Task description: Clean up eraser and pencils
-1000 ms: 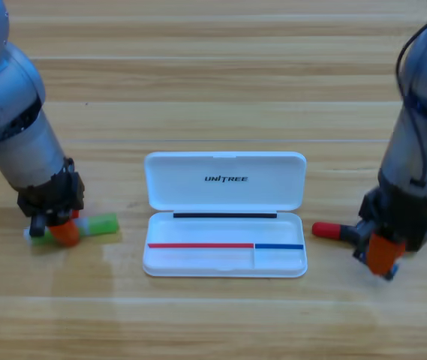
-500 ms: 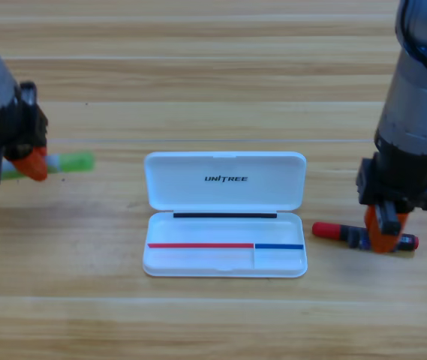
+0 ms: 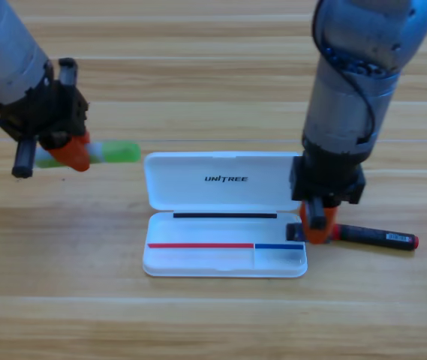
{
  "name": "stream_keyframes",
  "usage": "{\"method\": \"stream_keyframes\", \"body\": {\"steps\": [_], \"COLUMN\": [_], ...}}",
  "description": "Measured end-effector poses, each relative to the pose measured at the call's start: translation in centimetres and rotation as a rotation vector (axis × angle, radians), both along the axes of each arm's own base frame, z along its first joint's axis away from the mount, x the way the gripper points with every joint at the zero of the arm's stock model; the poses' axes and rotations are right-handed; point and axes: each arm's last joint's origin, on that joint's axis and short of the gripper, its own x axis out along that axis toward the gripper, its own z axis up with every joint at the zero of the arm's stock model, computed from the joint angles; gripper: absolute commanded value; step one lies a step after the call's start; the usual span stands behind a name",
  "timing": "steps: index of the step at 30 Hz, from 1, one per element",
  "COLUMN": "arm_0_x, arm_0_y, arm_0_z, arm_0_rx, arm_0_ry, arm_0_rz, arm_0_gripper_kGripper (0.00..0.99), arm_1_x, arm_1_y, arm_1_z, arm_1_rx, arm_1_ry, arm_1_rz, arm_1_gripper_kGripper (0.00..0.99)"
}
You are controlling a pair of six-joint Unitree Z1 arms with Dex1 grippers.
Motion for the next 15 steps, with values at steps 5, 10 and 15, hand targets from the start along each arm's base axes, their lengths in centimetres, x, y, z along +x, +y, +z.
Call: {"method": "stream_keyframes", "body": {"steps": [5, 10, 15], "arm_0_x": [-0.3, -0.4, -0.5], "arm_0_y": [-0.9, -1.8, -2.5], "arm_0_z": [0.1, -0.7, -0.9], "arm_0_rx": [0.005, 0.018, 0.008], "arm_0_ry": [0.009, 0.029, 0.039], "arm_0_rz": [-0.021, -0.031, -0.029], "arm_0_gripper_kGripper": [0.0, 0.0, 0.0], "arm_1_x": [0.2, 0.6, 1.0], "arm_1_y": [2.1, 3.0, 3.4], "arm_1_z": [-0.8, -2.0, -3.2], "arm_1_rx": [0.007, -0.006, -0.042], "arm_1_ry": [-0.006, -0.002, -0.01], "arm_1_rz": [0.026, 0.031, 0.03], "arm_1_gripper_kGripper": [0.0, 0.0, 0.0]}}
